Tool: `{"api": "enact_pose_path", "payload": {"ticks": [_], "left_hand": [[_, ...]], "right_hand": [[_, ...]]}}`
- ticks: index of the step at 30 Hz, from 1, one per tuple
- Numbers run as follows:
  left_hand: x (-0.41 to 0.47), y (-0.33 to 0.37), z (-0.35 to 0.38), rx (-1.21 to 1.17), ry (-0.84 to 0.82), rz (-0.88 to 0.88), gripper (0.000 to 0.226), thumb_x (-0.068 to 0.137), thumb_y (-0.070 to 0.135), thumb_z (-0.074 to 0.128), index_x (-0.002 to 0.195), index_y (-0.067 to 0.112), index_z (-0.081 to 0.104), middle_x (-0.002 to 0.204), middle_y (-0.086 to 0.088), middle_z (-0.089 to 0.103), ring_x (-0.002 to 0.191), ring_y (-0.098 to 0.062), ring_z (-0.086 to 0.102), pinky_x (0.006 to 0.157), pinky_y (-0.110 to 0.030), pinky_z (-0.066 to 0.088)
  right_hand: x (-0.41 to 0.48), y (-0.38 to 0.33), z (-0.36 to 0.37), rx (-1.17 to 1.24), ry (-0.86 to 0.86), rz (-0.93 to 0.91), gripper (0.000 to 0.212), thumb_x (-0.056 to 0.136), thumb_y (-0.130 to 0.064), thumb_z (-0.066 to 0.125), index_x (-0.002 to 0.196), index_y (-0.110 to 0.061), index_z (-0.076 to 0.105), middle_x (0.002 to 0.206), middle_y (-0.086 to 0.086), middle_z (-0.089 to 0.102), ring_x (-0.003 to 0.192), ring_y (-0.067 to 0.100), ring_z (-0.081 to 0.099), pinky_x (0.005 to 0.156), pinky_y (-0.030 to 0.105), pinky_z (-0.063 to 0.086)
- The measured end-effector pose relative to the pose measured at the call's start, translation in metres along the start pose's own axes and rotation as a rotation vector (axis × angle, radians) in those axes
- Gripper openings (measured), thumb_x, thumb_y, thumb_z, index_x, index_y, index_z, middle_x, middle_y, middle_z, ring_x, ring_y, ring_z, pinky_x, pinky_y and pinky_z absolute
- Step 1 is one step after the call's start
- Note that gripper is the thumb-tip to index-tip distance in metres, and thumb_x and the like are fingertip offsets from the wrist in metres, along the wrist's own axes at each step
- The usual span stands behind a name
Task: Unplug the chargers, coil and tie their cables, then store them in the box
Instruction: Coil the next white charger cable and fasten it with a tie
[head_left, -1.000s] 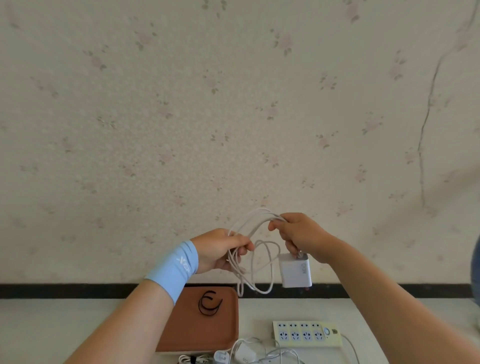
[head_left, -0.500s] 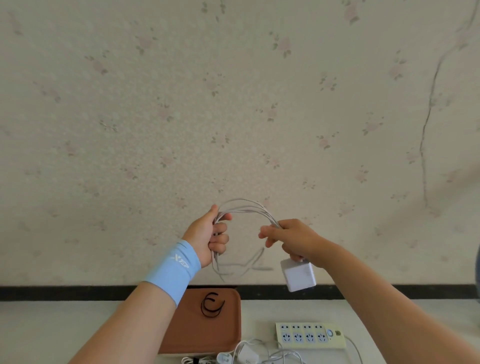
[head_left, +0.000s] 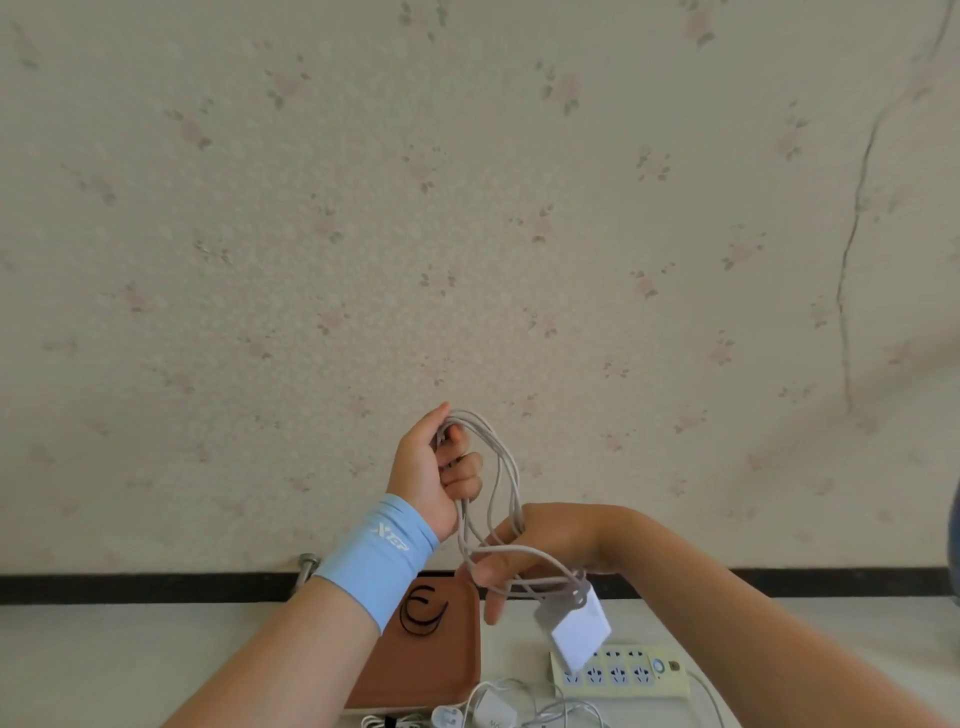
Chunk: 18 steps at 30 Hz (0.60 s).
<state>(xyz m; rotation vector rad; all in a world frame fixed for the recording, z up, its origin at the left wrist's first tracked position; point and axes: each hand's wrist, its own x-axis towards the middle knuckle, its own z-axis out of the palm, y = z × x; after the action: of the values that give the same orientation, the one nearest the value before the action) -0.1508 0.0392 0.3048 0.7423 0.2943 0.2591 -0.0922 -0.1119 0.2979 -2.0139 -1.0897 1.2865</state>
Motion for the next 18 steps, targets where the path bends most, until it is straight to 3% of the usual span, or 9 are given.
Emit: {"api": "enact_pose_path", "payload": {"ticks": [2, 4, 5, 7, 10, 12, 13, 15, 18], "left_hand": [[-0.002, 0.001, 0.002, -0.041, -0.003, 0.013, 0.043, 0.097, 0.034, 0.047, 0.057, 0.019, 0.041, 0.047, 0.007, 0.024, 0.037, -0.008, 0.019, 0.037, -0.015, 0.010], [-0.004, 0.002, 0.004, -0.053, 0.014, 0.050, 0.047, 0.096, 0.032, 0.048, 0.052, 0.019, 0.036, 0.046, 0.006, 0.021, 0.036, -0.009, 0.017, 0.040, -0.017, 0.008], [-0.005, 0.001, 0.004, -0.058, 0.028, 0.074, 0.049, 0.096, 0.031, 0.048, 0.051, 0.019, 0.034, 0.045, 0.006, 0.021, 0.037, -0.009, 0.016, 0.041, -0.017, 0.007], [-0.006, 0.002, 0.004, -0.048, 0.057, 0.131, 0.048, 0.095, 0.030, 0.049, 0.051, 0.019, 0.032, 0.047, 0.005, 0.021, 0.039, -0.010, 0.014, 0.042, -0.019, 0.007], [-0.008, 0.006, 0.006, 0.009, 0.049, 0.187, 0.046, 0.095, 0.028, 0.049, 0.053, 0.017, 0.033, 0.046, 0.004, 0.023, 0.038, -0.009, 0.015, 0.039, -0.016, 0.010], [-0.011, 0.009, 0.009, 0.032, 0.030, 0.200, 0.046, 0.095, 0.027, 0.048, 0.052, 0.017, 0.034, 0.046, 0.004, 0.024, 0.038, -0.009, 0.015, 0.039, -0.016, 0.011], [-0.012, 0.010, 0.009, 0.028, 0.024, 0.201, 0.047, 0.095, 0.026, 0.048, 0.051, 0.018, 0.033, 0.046, 0.004, 0.023, 0.038, -0.009, 0.015, 0.039, -0.017, 0.010], [-0.012, 0.010, 0.009, 0.022, 0.014, 0.194, 0.047, 0.095, 0.026, 0.047, 0.050, 0.019, 0.032, 0.045, 0.005, 0.023, 0.037, -0.009, 0.014, 0.040, -0.017, 0.010], [-0.013, 0.005, 0.006, 0.020, 0.002, 0.158, 0.046, 0.093, 0.026, 0.047, 0.050, 0.019, 0.034, 0.045, 0.006, 0.027, 0.038, -0.010, 0.014, 0.036, -0.015, 0.014]], "right_hand": [[0.015, 0.007, 0.007, -0.055, -0.052, 0.132, 0.053, 0.084, -0.052, 0.071, 0.100, -0.001, 0.073, 0.112, 0.024, 0.072, 0.089, 0.021, 0.067, 0.098, 0.040, 0.053], [0.009, 0.015, 0.028, -0.170, -0.268, 0.214, 0.060, 0.094, -0.052, 0.057, 0.091, 0.008, 0.067, 0.091, 0.034, 0.067, 0.073, 0.026, 0.067, 0.076, 0.036, 0.058], [0.008, 0.012, 0.028, -0.043, -0.232, 0.145, 0.069, 0.096, -0.058, 0.050, 0.086, 0.008, 0.066, 0.071, 0.024, 0.062, 0.059, 0.021, 0.061, 0.061, 0.029, 0.053], [0.014, 0.006, 0.009, 0.303, -0.219, -0.013, 0.077, 0.095, -0.070, 0.037, 0.087, -0.003, 0.073, 0.057, 0.005, 0.048, 0.045, 0.015, 0.042, 0.044, 0.025, 0.034], [0.012, 0.001, -0.002, 0.622, -0.348, -0.059, 0.064, 0.089, -0.067, 0.039, 0.099, -0.013, 0.071, 0.063, 0.004, 0.045, 0.051, 0.016, 0.037, 0.043, 0.023, 0.026], [0.015, 0.004, -0.001, 0.626, -0.339, -0.062, 0.078, 0.090, -0.074, 0.035, 0.115, -0.008, 0.067, 0.070, 0.005, 0.041, 0.057, 0.017, 0.036, 0.047, 0.026, 0.023], [0.014, 0.002, 0.001, 0.597, -0.310, -0.066, 0.078, 0.092, -0.074, 0.034, 0.116, -0.008, 0.066, 0.070, 0.004, 0.040, 0.057, 0.015, 0.037, 0.047, 0.026, 0.025], [0.010, -0.001, 0.002, 0.434, -0.252, -0.063, 0.048, 0.096, -0.056, 0.047, 0.104, -0.013, 0.067, 0.067, 0.000, 0.041, 0.054, 0.010, 0.042, 0.047, 0.021, 0.034], [0.007, -0.008, 0.009, 0.167, -0.082, -0.010, 0.019, 0.083, -0.028, 0.075, 0.085, -0.010, 0.068, 0.063, 0.002, 0.052, 0.053, 0.012, 0.046, 0.053, 0.022, 0.040]]}}
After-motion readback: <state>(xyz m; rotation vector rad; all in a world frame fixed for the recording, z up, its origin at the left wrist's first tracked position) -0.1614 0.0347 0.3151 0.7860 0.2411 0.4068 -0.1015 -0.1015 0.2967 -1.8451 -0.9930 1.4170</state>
